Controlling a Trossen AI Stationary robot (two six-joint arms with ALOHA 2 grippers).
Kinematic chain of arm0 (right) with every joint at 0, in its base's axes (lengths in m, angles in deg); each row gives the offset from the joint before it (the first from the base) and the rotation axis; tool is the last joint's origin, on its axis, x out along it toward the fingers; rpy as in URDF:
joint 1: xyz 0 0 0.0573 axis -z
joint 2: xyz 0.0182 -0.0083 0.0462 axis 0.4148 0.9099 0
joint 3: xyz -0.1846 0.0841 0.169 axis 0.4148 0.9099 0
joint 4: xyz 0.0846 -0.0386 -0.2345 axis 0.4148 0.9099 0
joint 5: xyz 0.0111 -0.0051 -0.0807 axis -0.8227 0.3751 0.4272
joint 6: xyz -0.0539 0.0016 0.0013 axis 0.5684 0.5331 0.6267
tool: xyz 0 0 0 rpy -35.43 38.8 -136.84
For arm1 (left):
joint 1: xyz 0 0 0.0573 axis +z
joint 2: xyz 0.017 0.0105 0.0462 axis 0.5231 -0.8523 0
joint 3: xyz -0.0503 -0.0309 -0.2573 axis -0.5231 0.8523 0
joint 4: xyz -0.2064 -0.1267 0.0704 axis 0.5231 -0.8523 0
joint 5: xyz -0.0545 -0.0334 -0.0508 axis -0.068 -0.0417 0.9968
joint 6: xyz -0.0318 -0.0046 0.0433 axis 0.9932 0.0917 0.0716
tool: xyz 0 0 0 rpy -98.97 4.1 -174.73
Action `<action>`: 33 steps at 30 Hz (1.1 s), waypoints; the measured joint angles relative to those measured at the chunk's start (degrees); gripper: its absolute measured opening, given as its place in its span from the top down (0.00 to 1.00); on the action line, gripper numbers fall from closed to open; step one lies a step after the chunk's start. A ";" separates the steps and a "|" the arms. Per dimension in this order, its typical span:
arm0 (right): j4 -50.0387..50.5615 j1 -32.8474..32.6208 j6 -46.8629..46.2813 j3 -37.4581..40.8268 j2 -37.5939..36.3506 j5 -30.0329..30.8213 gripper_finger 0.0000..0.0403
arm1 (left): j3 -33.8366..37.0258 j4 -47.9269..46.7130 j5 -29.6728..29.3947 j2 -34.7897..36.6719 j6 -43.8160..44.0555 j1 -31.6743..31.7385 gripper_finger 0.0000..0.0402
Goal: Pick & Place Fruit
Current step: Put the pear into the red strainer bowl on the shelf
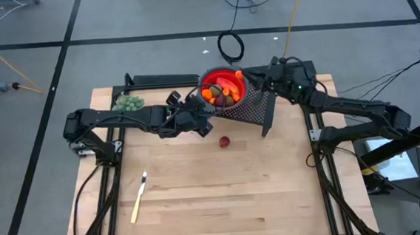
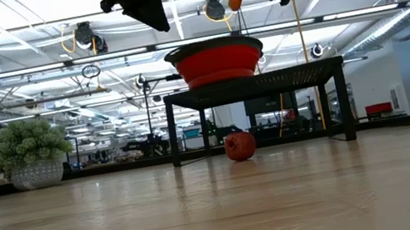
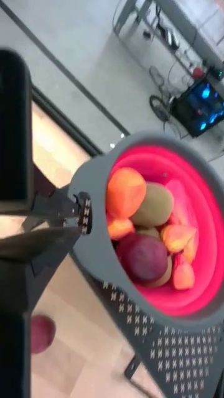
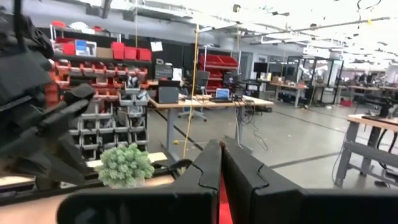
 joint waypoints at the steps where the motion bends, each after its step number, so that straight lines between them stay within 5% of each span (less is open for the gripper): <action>1: 0.04 0.19 0.00 0.00 0.43 0.01 1.00 | 0.00 0.01 0.85 0.00 -0.02 0.08 0.94; 33: 4.73 1.66 1.90 0.00 7.43 -0.20 0.99 | 0.11 0.37 7.16 0.00 -1.61 1.07 1.00</action>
